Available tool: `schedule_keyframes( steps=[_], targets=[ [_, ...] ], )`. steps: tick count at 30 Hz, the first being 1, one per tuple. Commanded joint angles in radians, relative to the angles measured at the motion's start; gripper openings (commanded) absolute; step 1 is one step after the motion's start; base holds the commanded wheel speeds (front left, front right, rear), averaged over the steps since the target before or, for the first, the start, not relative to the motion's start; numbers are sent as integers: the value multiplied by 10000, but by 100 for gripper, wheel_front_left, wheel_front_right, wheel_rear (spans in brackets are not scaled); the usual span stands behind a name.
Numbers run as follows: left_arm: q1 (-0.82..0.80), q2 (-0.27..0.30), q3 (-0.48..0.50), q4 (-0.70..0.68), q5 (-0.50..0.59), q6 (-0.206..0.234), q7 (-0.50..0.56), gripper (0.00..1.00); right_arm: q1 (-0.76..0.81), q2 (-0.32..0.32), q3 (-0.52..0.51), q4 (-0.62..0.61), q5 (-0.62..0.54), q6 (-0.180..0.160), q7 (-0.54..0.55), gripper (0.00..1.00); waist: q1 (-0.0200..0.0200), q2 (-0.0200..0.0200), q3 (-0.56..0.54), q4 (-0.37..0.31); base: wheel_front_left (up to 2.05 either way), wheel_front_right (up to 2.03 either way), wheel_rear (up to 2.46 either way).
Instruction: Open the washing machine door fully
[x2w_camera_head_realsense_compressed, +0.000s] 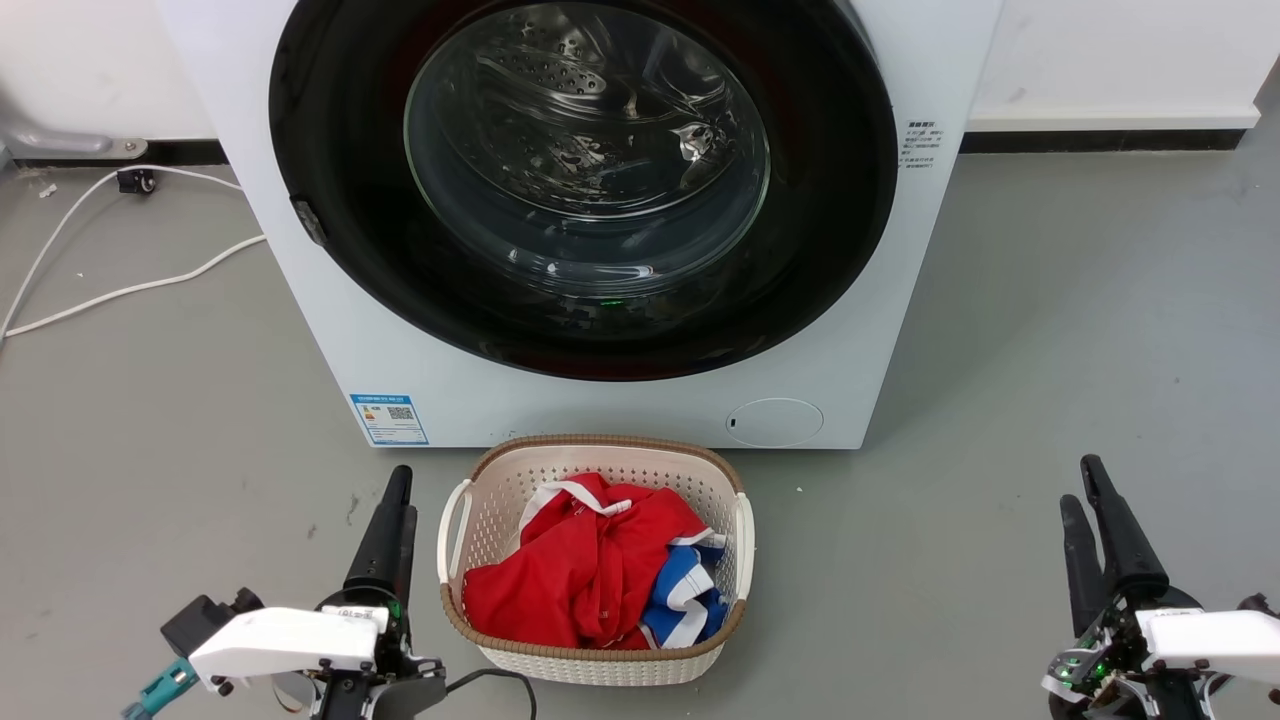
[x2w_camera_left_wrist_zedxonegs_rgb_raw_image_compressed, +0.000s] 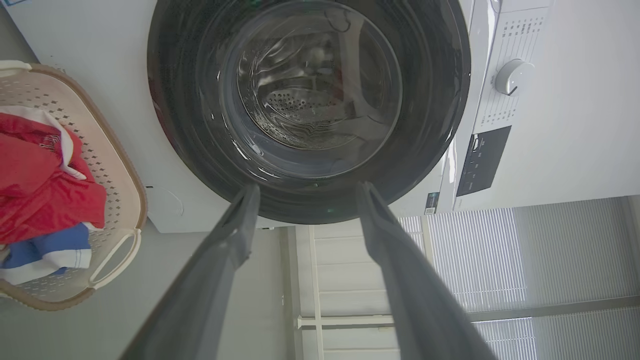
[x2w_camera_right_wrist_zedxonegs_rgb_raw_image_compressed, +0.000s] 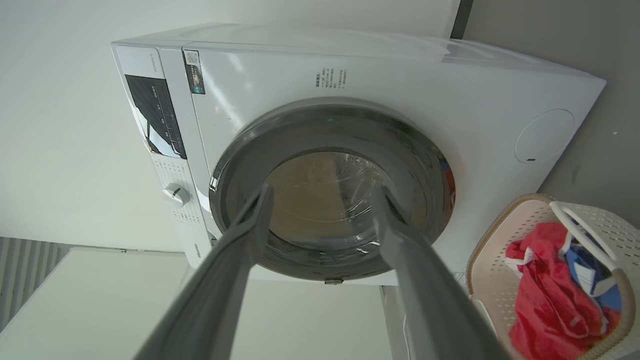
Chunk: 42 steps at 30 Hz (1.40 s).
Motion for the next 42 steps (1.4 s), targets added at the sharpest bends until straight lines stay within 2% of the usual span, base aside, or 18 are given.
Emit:
schedule_keyframes(
  steps=[1, 7, 13, 26, 33, 42],
  targets=[
    [-208, 76, -28, -271, 342, -12, -113, 100, -58, -127, 51, -274, -241, 8, -116, 100, 0, 0, -1, 2, 0, 0, 0],
    [-157, 10, 14, -581, 1772, -14, -352, 100, -15, -297, 171, -506, -1215, 10, -375, 100, 0, 0, -5, 14, 0, 0, 0],
    [-77, -27, 37, -829, 3315, -16, -575, 100, 13, -472, 283, -692, -2821, 11, -606, 100, 0, 0, -12, 29, 0, 0, 0],
    [33, -55, -59, -1012, 6525, 152, -1015, 100, 70, -328, 216, -1184, -6072, 14, -511, 100, 0, 0, -42, 41, 0, 0, 0],
    [-28, 177, -369, -886, 8185, 243, -1226, 100, 210, -314, 153, -1412, -7622, 16, -373, 100, 0, 0, -48, 63, 0, 0, 0],
    [-112, 404, -771, -710, 9716, 381, -1486, 100, 458, -201, -36, -1702, -9283, 18, -187, 100, 0, 0, -81, 56, 0, 0, 0]
  ],
)
